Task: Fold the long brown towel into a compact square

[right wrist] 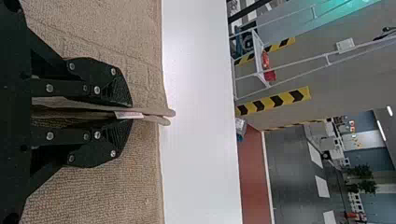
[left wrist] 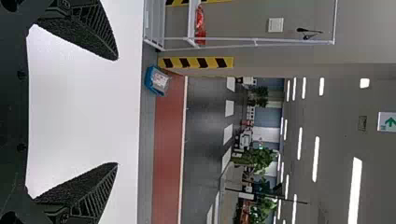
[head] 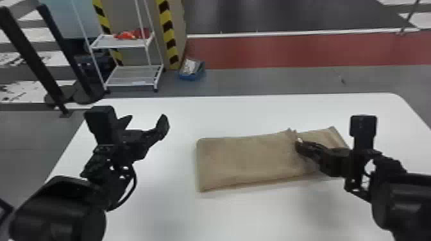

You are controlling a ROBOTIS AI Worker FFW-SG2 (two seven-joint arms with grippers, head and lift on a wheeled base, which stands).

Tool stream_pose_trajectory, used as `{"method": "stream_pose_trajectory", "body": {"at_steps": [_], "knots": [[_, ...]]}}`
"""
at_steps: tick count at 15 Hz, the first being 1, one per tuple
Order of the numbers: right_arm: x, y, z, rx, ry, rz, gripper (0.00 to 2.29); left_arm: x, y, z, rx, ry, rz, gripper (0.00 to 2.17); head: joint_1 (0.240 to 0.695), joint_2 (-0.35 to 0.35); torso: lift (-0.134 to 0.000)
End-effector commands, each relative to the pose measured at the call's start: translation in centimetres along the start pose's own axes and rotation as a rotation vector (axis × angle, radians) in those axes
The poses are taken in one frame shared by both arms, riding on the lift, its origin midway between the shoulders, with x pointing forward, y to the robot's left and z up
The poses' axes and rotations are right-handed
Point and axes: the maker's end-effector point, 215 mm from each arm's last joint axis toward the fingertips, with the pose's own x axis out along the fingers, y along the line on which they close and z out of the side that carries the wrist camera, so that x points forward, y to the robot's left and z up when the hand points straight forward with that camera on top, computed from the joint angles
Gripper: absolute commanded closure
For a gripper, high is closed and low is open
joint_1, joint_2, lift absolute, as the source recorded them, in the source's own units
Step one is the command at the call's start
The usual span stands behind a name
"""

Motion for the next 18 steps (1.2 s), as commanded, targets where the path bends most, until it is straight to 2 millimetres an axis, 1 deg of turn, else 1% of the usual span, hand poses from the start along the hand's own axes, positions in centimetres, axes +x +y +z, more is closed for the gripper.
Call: {"method": "stream_pose_trajectory", "body": {"at_steps": [1, 2, 3, 5, 6, 7, 8, 9, 11, 12, 13, 14, 16, 18], "knots": [[0.0, 0.1, -0.5, 0.025, 0.016, 0.007, 1.06, 0.0, -0.1, -0.1, -0.001, 0.001, -0.001, 0.08, 0.695, 0.099, -0.123], [-0.1, 0.4, -0.5, 0.038, 0.013, 0.016, 1.06, 0.1, 0.0, -0.1, -0.001, 0.001, 0.000, 0.08, 0.695, 0.099, -0.123], [-0.4, 0.9, 0.1, 0.037, 0.002, 0.023, 1.06, 0.1, -0.1, -0.1, -0.003, 0.003, 0.000, 0.08, 0.695, 0.099, -0.123], [-1.5, 1.9, 1.9, 0.035, -0.034, 0.040, 1.08, 0.1, -0.3, -0.3, -0.004, 0.006, -0.003, 0.08, 0.695, 0.103, -0.123], [-2.3, 2.5, 3.3, 0.025, -0.069, 0.047, 1.08, 0.1, -0.3, -0.3, -0.001, 0.006, -0.002, 0.08, 0.695, 0.104, -0.123], [-3.3, 2.3, 4.8, 0.019, -0.104, 0.040, 1.08, 0.1, -0.3, -0.3, 0.001, 0.008, -0.002, 0.08, 0.695, 0.105, -0.123], [-4.6, 1.7, 6.2, 0.029, -0.139, 0.028, 1.08, 0.1, -0.2, -0.2, 0.001, 0.007, -0.001, 0.08, 0.695, 0.106, -0.123], [-5.8, 0.8, 7.1, 0.026, -0.165, 0.006, 1.08, 0.1, 0.0, -0.1, 0.003, 0.004, 0.003, 0.08, 0.695, 0.105, -0.123], [-6.6, -1.0, 6.2, 0.042, -0.155, -0.031, 1.08, -0.1, 0.0, -0.3, 0.002, 0.007, 0.001, 0.08, 0.695, 0.085, -0.123], [-6.9, -2.4, 4.3, 0.052, -0.131, -0.065, 1.08, -0.1, -0.3, -0.4, 0.003, 0.009, -0.004, 0.08, 0.695, 0.078, -0.123], [-6.5, -3.1, 2.8, 0.044, -0.110, -0.085, 1.08, -0.1, -0.5, -0.6, 0.003, 0.012, -0.007, 0.08, 0.695, 0.069, -0.123], [-6.1, -3.7, 2.0, 0.032, -0.105, -0.103, 1.08, -0.2, -0.6, -0.6, 0.005, 0.013, -0.009, 0.08, 0.695, 0.059, -0.123], [-5.9, -3.7, 1.7, 0.030, -0.101, -0.103, 1.08, -0.2, -0.8, -0.6, 0.005, 0.012, -0.012, 0.08, 0.695, 0.043, -0.123], [-7.2, -3.1, 3.8, 0.018, -0.144, -0.098, 1.08, -0.3, -0.9, -0.8, 0.006, 0.016, -0.012, 0.08, 0.695, 0.035, -0.123]]}}
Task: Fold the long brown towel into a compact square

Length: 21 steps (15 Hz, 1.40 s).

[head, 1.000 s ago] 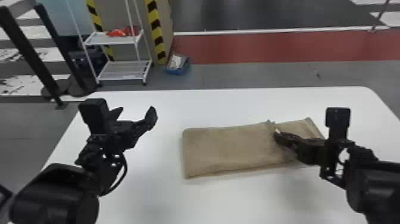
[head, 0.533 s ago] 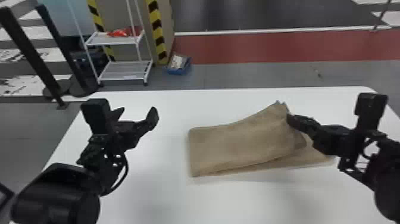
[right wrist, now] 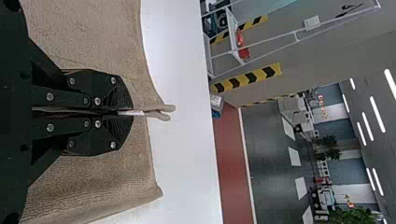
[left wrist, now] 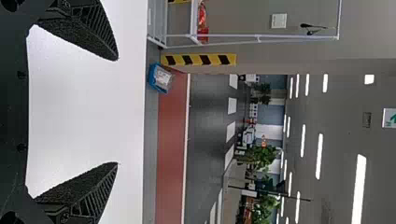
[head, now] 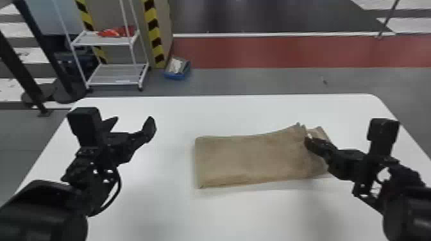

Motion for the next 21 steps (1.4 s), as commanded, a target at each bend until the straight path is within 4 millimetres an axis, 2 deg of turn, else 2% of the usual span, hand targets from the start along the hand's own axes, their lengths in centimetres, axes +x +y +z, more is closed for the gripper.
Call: {"method": "stream_pose_trajectory", "body": {"at_steps": [1, 2, 3, 4, 5, 7, 8, 10, 13, 16, 17, 18, 21], "knots": [[-1.6, 0.6, 2.8, 0.005, -0.061, 0.012, 1.08, -0.2, -0.1, -0.5, 0.004, 0.009, -0.001, 0.08, 0.695, 0.034, -0.123], [-2.9, -0.6, 4.9, 0.015, -0.107, -0.008, 1.08, -0.2, -0.1, -0.6, 0.008, 0.012, 0.000, 0.08, 0.695, 0.033, -0.123], [-3.6, -1.8, 5.5, 0.028, -0.120, -0.025, 1.08, -0.4, -0.2, -0.5, 0.009, 0.010, -0.002, 0.08, 0.695, 0.032, -0.123], [-3.3, -2.4, 4.8, 0.041, -0.099, -0.035, 1.08, -0.6, -0.1, -0.6, 0.009, 0.014, -0.001, 0.08, 0.695, 0.021, -0.123], [-2.7, -3.2, 2.9, 0.047, -0.054, -0.049, 1.08, -0.8, -0.1, -0.5, 0.010, 0.011, -0.001, 0.08, 0.695, 0.013, -0.123], [-1.2, -3.4, -0.4, 0.046, 0.012, -0.052, 1.08, -1.0, 0.0, -0.8, 0.010, 0.014, -0.001, 0.08, 0.695, -0.003, -0.123], [-0.9, -3.3, -1.1, 0.045, 0.027, -0.052, 1.08, -1.0, 0.0, -1.0, 0.010, 0.017, -0.001, 0.08, 0.695, -0.006, -0.123], [-0.6, -2.6, -1.2, 0.033, 0.032, -0.043, 1.08, -1.0, 0.4, -0.8, 0.009, 0.014, 0.004, 0.08, 0.695, -0.002, -0.123], [-2.2, -2.3, 3.0, 0.017, -0.054, -0.039, 1.08, -1.0, 0.5, -0.7, 0.009, 0.011, 0.007, 0.08, 0.695, 0.009, -0.123], [-3.6, -5.1, 5.9, 0.034, -0.127, -0.080, 1.08, -0.9, 0.6, -0.5, 0.010, 0.011, 0.007, 0.08, 0.695, 0.005, -0.123], [-3.1, -6.7, 4.5, 0.044, -0.095, -0.101, 1.08, -0.8, 0.7, -0.7, 0.011, 0.014, 0.009, 0.08, 0.695, 0.000, -0.123], [-2.2, -7.5, 3.2, 0.046, -0.069, -0.104, 1.08, -0.8, 0.6, -0.9, 0.009, 0.015, 0.006, 0.08, 0.695, -0.020, -0.123], [-0.6, -7.9, 0.6, 0.033, -0.040, -0.106, 1.08, -0.6, 0.8, -1.7, 0.011, 0.028, 0.009, 0.08, 0.695, -0.038, -0.123]]}}
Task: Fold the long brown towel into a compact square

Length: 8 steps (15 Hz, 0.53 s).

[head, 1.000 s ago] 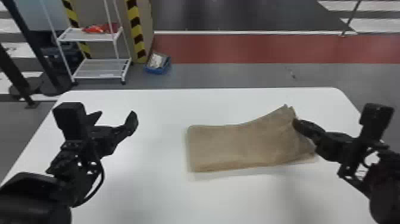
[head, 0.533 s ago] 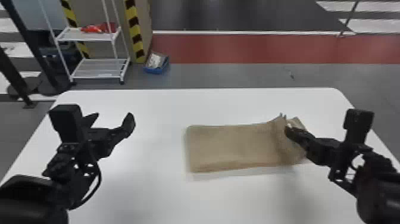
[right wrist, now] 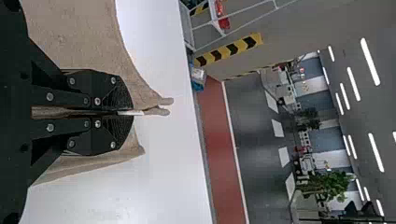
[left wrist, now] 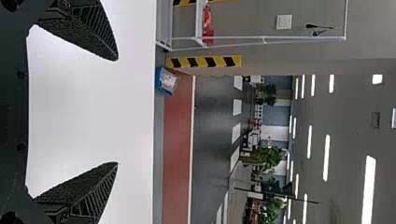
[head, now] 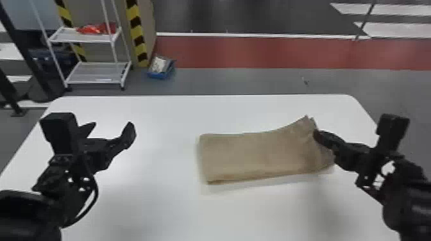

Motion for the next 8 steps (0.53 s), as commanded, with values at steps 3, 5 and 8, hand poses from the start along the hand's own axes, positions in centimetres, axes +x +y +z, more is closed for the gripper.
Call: {"method": "stream_pose_trajectory", "body": {"at_steps": [3, 5, 8], "knots": [[1.2, 0.3, -1.3, -0.007, 0.010, 0.010, 1.08, 0.3, 0.5, -0.1, 0.003, 0.000, 0.010, 0.08, 0.695, -0.034, -0.123], [0.2, 0.0, 0.8, -0.003, -0.032, 0.005, 1.08, 0.4, 0.4, 0.0, 0.005, 0.000, 0.009, 0.08, 0.695, -0.029, -0.123], [-1.8, -2.2, 3.6, 0.040, -0.075, -0.018, 1.08, 0.4, 0.0, -0.1, 0.006, 0.000, 0.003, 0.08, 0.695, -0.039, -0.123]]}}
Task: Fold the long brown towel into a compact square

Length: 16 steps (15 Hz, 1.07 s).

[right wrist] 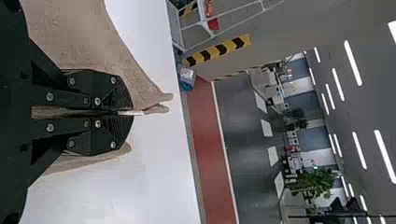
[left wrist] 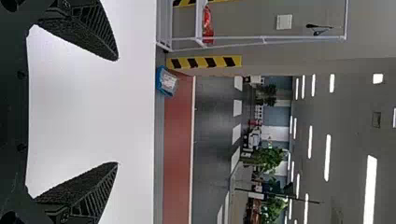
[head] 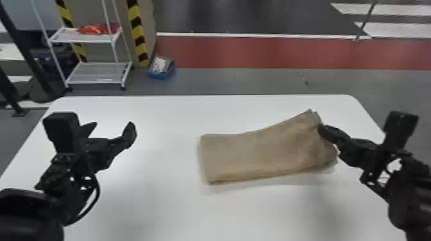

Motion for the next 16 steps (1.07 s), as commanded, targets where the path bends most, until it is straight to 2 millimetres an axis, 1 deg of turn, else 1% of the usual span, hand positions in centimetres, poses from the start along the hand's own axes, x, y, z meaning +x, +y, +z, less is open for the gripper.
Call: {"method": "stream_pose_trajectory", "body": {"at_steps": [1, 2, 3, 4, 5, 6, 7, 8, 9, 10, 11, 13, 14, 15, 16], "knots": [[-1.3, -2.4, 1.4, 0.022, -0.012, -0.033, 1.08, 0.0, -0.1, 0.1, -0.001, -0.001, -0.002, 0.08, 0.695, -0.046, -0.123], [-1.6, -3.6, 1.7, 0.009, -0.011, -0.048, 1.08, 0.0, -0.2, 0.0, 0.000, -0.001, -0.004, 0.08, 0.695, -0.056, -0.123], [-1.4, -4.4, 0.2, 0.012, 0.023, -0.060, 1.08, 0.0, -0.1, -0.1, 0.000, 0.002, -0.002, 0.08, 0.695, -0.066, -0.123], [-1.0, -4.6, -1.3, 0.012, 0.054, -0.062, 1.08, -0.1, -0.2, -0.2, 0.000, 0.004, -0.003, 0.08, 0.695, -0.077, -0.123], [-0.6, -4.9, -2.4, 0.011, 0.071, -0.067, 1.08, -0.1, -0.2, -0.3, 0.000, 0.005, -0.004, 0.08, 0.695, -0.087, -0.123], [-0.4, -5.2, -3.0, 0.011, 0.073, -0.074, 1.06, -0.3, -0.2, -0.5, 0.000, 0.009, -0.004, 0.08, 0.695, -0.095, -0.123], [-0.4, -5.7, -2.9, 0.001, 0.072, -0.094, 0.89, -0.4, -0.3, -0.7, 0.000, 0.010, -0.005, 0.08, 0.695, -0.096, -0.123], [-0.5, -5.8, -2.3, -0.020, 0.044, -0.101, 0.39, -0.5, 0.0, -0.8, 0.001, 0.013, -0.001, 0.08, 0.695, -0.098, -0.123], [-0.8, -5.9, -1.9, -0.025, 0.021, -0.100, 0.03, -0.5, 0.2, -0.8, 0.001, 0.012, 0.002, 0.08, 0.695, -0.101, -0.123], [-1.6, -6.4, -1.8, -0.018, 0.008, -0.108, 0.01, -0.6, 0.2, -0.8, 0.001, 0.012, 0.001, 0.08, 0.695, -0.103, -0.123], [-2.2, -6.3, -0.2, -0.018, -0.037, -0.103, 0.01, -0.6, 0.1, -0.7, 0.001, 0.011, 0.000, 0.08, 0.695, -0.104, -0.123], [-3.8, -6.9, 1.1, -0.038, -0.089, -0.115, 0.03, -0.7, -0.6, -0.5, -0.001, 0.005, -0.012, 0.08, 0.695, -0.108, -0.123], [-4.5, -6.9, 1.3, -0.045, -0.094, -0.117, 0.04, -0.8, -1.4, -0.3, -0.007, 0.001, -0.027, 0.09, 0.695, -0.118, -0.123], [-5.6, -7.6, 1.3, -0.044, -0.105, -0.130, 0.05, -0.9, -2.7, -0.6, -0.014, 0.006, -0.048, 0.08, 0.695, -0.126, -0.123], [-6.6, -7.7, 1.6, -0.047, -0.128, -0.130, 0.05, -0.9, -4.4, -0.8, -0.028, 0.008, -0.072, 0.08, 0.695, -0.136, -0.123]]}}
